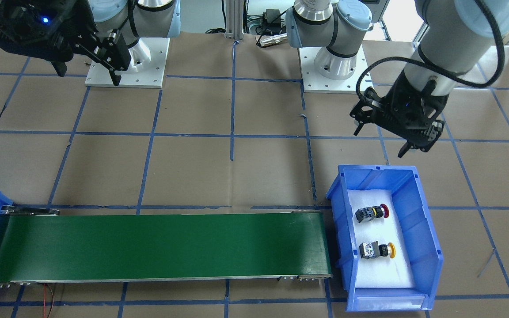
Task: Transport two buttons from left to right
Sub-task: 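Lower the left gripper into the blue bin over the red-capped button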
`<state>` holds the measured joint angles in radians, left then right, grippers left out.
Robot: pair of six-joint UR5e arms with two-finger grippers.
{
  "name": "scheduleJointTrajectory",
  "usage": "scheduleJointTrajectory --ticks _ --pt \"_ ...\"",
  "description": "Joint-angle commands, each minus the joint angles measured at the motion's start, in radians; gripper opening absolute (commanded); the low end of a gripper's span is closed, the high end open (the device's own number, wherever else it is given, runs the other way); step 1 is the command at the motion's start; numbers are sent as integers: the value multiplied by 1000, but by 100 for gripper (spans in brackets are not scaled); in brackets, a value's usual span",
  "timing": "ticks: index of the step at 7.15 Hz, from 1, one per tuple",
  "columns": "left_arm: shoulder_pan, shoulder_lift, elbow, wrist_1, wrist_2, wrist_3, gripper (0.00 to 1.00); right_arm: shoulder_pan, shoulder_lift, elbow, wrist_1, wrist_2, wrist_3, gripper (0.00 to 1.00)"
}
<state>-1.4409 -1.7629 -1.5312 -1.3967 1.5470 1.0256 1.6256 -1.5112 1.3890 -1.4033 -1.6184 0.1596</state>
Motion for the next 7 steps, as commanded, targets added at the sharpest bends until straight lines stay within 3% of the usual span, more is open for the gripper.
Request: scheduleJointTrajectory --ticks 1,3,7 --pt "35 -113 5 102 4 338 100 0 41 2 -11 -3 -6 100" --pt "94 -203 -8 104 5 411 100 0 84 -5 -14 -3 -5 100" --pt "82 -325 -26 99 5 413 99 -1 128 13 -38 -11 3 100"
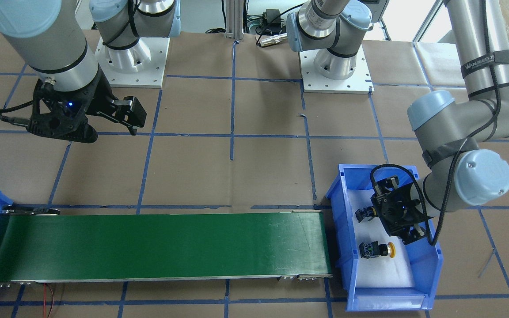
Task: Transport two buttons from left to right
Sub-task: 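Grasp the red-capped button with the left gripper and lift it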
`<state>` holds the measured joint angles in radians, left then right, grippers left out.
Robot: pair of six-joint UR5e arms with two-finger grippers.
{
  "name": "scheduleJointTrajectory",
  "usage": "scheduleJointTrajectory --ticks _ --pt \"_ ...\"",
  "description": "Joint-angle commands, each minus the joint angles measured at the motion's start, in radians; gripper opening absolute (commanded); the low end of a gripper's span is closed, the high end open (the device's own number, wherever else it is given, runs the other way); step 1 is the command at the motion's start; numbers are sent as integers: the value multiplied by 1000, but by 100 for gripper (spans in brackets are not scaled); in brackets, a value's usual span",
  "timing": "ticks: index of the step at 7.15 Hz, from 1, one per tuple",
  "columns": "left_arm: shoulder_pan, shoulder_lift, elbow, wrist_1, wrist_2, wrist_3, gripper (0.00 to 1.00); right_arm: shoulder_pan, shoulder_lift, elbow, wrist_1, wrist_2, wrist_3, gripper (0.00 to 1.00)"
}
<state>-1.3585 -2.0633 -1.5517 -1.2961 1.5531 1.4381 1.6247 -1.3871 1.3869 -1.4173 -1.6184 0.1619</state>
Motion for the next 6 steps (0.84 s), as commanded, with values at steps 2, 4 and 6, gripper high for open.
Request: scheduleJointTrajectory --ticks 2,4,6 --pt "-1 -32 -40 1 -1 -1 92 1 25 15 -128 -11 5 100" --pt "2 -32 -56 12 -1 -1 58 1 37 17 -140 -3 5 100" --pt "9 -12 -27 8 -7 -13 2 6 46 20 -140 89 5 100"
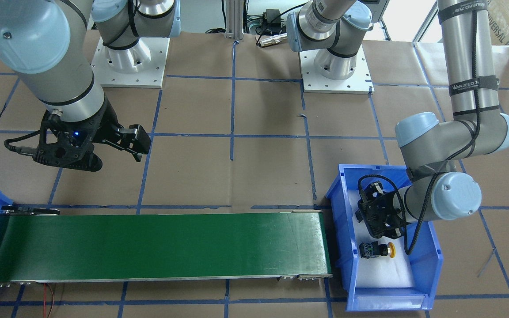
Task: Transport two buttons from left to right
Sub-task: 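Grasp the red-capped button with the left gripper and lift it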
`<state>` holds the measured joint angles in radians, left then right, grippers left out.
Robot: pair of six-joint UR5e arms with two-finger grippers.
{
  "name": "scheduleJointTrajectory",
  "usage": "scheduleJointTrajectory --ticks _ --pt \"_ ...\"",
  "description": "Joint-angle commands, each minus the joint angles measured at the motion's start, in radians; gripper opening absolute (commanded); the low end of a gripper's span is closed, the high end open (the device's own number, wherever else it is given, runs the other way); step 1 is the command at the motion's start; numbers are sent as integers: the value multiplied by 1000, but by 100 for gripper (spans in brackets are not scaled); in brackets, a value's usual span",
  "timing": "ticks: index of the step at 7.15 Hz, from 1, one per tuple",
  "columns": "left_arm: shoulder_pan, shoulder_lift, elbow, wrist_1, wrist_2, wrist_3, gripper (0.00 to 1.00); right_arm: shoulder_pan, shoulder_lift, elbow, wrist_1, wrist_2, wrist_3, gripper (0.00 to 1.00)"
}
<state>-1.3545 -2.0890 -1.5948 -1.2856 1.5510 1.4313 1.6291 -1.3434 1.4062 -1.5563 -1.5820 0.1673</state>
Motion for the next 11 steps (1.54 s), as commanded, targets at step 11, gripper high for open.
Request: scheduleJointTrajectory --ticks 11 --pt "-240 168 133 14 -77 -1296 2 2 -25 0 10 22 -15 100"
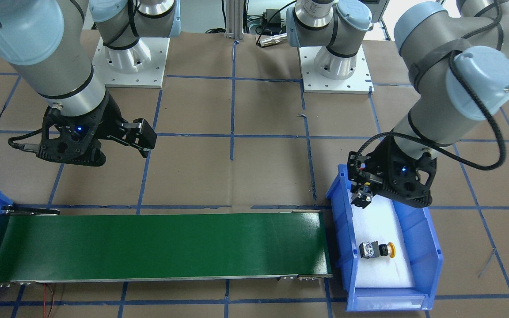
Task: Transport two buttons from left to right
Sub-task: 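Carry the red button onto the conveyor and release it with the left gripper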
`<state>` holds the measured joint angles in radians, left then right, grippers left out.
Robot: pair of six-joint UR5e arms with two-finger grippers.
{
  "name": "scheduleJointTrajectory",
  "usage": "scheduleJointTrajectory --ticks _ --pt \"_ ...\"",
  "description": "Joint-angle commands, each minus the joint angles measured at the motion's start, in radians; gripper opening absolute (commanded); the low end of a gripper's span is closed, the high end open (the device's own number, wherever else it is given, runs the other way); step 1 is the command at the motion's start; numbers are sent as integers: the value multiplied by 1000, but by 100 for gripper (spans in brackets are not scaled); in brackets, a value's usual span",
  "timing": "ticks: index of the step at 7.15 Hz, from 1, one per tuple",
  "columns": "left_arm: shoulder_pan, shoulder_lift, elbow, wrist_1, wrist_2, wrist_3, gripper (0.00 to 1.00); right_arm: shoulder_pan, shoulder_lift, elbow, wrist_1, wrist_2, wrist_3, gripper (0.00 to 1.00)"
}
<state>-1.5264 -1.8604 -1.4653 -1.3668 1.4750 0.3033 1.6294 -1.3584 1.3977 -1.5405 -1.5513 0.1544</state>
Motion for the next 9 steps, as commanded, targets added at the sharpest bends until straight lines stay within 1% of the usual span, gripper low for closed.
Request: scheduleJointTrajectory --ticks 1,2,3,4,5,6,8,9 --pt "-113 -153 47 166 11 -200 2 -6 -8 17 -7 -12 -31 100" --pt "-162 -246 147 163 30 -245 2 -13 -5 17 -7 -15 -38 100" --pt "-211 -331 211 160 33 -318 2 -13 -5 15 -12 -13 -38 100" --pt "-234 -364 230 161 28 -375 2 -13 -4 4 -16 -13 -35 100" --pt "-245 -370 232 170 15 -470 2 -16 1 -2 -21 -4 -39 100" --pt "-264 -368 218 161 22 -521 3 -20 16 -2 -29 -12 -39 100" --pt "-284 -361 209 126 18 -526 3 -25 15 3 -30 -9 -30 100" --pt "-293 -371 204 129 27 -536 3 -25 15 4 -30 -12 -30 100"
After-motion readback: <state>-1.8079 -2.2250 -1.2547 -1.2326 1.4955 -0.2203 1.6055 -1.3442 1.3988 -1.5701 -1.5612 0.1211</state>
